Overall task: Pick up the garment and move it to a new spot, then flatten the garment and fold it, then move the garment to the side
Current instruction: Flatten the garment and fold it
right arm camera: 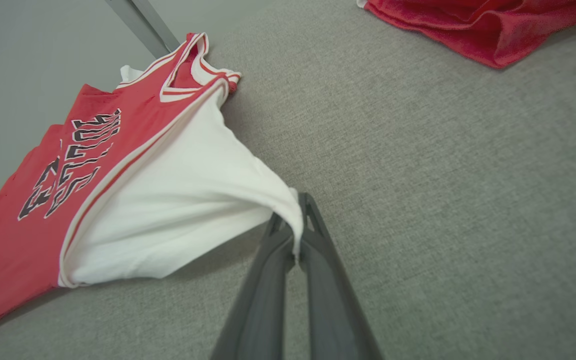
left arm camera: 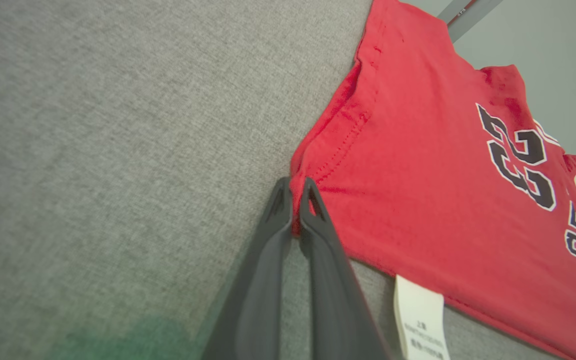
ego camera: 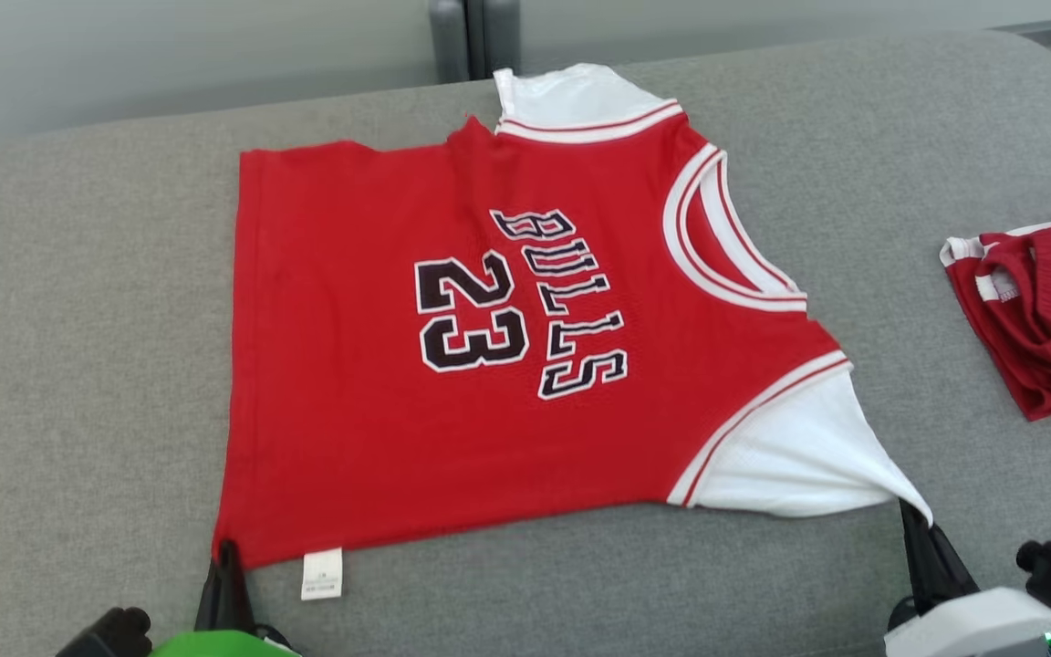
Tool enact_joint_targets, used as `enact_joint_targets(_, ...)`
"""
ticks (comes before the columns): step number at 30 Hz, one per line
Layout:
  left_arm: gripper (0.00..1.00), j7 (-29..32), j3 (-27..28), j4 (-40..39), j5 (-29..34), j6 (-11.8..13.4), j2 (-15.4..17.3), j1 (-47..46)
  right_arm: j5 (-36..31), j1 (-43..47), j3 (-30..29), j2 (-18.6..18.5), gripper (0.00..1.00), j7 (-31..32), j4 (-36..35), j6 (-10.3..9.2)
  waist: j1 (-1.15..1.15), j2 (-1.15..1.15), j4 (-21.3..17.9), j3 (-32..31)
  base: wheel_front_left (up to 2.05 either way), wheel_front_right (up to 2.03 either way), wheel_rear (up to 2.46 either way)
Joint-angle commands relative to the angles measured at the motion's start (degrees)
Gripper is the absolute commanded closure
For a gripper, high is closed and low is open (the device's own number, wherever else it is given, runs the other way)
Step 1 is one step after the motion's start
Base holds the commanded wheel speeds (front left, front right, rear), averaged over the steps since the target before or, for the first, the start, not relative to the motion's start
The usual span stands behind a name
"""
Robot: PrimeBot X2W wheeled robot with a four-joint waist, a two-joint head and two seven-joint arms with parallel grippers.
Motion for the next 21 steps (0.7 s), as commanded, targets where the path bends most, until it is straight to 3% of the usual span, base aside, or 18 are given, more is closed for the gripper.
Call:
enact_joint_targets(1,1.00,0.0,0.8,-0.7,0.9,0.6,0.7,1.9,0.7,1.7,-0.8,-1.1,1.00,-0.4,-0.4,-0.27,0.00,0.00,0.3,-1.1,0.00,0.00,0.00)
enact_joint_targets(4,1.00,0.0,0.3,-3.7,2.6,0.2,0.7,3.9,1.2,4.1,-1.3,-1.4,1.00,-0.4,-1.4,-0.27,0.00,0.00,0.6,-0.7,0.00,0.00,0.00)
enact_joint_targets(6,1.00,0.0,-1.2,-6.8,7.8,-0.5,0.6,4.2,1.6,4.6,-1.6,-1.3,1.00,-0.4,-2.7,-0.27,0.00,0.00,0.8,0.0,0.00,0.00,0.00)
enact_joint_targets(10,1.00,0.0,-3.2,-12.5,12.4,-1.0,0.5,3.0,2.6,1.7,-0.8,-0.5,1.00,-0.3,-6.5,-0.21,0.00,0.00,1.0,1.4,0.00,0.00,0.00)
enact_joint_targets(16,1.00,0.0,-5.7,-17.3,12.5,-0.3,0.5,-2.0,3.3,-6.2,1.5,-0.5,1.00,-0.3,-10.0,-0.19,0.00,0.00,1.5,3.9,0.00,0.00,0.00)
enact_joint_targets(21,1.00,0.0,-7.2,-16.6,12.9,0.7,0.5,-7.8,2.3,-14.6,2.0,-1.2,1.00,-0.3,-8.4,-0.19,0.00,0.00,2.0,6.3,0.00,0.00,0.00)
